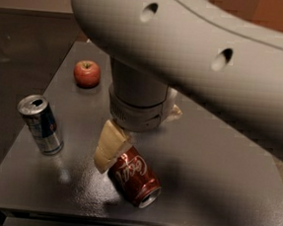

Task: Pick coke can

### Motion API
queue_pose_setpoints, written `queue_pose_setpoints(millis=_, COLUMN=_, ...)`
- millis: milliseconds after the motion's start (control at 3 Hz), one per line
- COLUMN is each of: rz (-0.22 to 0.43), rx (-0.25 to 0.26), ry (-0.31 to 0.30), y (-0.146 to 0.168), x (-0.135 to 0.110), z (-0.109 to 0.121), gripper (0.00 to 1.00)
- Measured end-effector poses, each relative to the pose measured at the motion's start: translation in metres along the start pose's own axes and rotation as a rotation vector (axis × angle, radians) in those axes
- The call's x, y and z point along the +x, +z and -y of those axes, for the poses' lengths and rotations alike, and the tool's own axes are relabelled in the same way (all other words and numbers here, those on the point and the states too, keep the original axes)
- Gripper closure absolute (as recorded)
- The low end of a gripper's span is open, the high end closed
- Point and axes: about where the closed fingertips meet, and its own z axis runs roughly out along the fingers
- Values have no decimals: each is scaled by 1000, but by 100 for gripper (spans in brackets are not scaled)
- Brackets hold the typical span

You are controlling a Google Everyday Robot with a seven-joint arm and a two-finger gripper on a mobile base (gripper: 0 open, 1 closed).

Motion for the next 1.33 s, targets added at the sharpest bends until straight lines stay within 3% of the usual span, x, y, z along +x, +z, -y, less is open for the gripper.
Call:
queue_pose_setpoints(millis=1000, rz=-93, rx=-56, ry=26, y=39, x=1, z=-36, gripper=0)
queue_pose_setpoints(millis=1333, rz=-111, rx=-65, ry=18, y=49, x=3, z=-36, gripper=18)
